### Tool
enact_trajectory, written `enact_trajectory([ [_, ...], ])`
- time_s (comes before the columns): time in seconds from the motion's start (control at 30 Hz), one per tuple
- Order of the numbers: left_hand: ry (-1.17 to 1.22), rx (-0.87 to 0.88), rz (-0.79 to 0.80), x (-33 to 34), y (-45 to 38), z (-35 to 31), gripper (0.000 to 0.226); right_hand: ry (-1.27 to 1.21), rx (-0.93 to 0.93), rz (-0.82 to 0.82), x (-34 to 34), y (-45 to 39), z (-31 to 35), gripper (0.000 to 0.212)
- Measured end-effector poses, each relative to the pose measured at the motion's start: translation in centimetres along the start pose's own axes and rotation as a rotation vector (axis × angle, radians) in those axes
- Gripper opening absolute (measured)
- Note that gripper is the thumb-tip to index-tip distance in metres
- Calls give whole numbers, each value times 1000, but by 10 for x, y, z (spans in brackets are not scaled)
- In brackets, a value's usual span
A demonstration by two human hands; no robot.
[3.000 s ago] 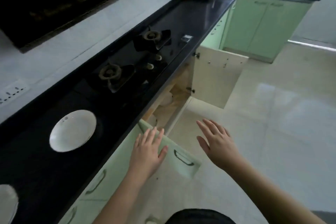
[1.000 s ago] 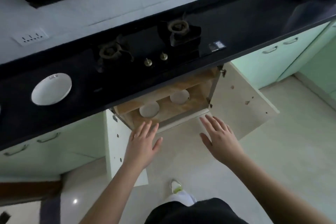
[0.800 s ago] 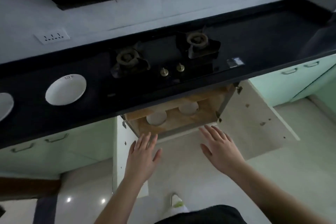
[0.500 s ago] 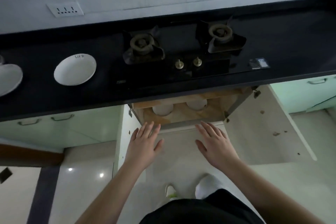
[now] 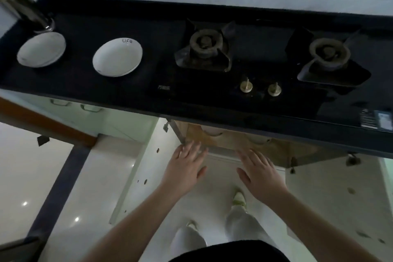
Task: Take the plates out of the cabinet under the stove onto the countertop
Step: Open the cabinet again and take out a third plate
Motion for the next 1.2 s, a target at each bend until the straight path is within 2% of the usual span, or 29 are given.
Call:
enact_trajectory([
  [0.17,28,-49,56,55,-34,8,59,4,19,32,38,-30,-21,58],
  [0.53,109,-172,19,202,-113,71,60,27,35,103,187,-133,-37,59],
  [0.67,113,-209,24,257,-150,90,69,95,34,95,238,-175,-55,59],
  [0.77,97,-202,14,302,-184,103,68,159,1,-10,275,-214,-66,59],
  [0.97,180,-168,15,392,-262,127,64,302,22,75,378,-292,-110,59],
  [1.2,97,-195,-54,450,-332,185,61,256,-3,43,426,-381,-139,57],
])
Point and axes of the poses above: each hand's wrist, its own y-axis away from the middle knuckle, its own x-axis out of the palm, z = x × y, the point moved 7 cm from there along -y, towards the middle knuckle, and after that the axes turned 9 degrees about y, right-handed, at the moved point
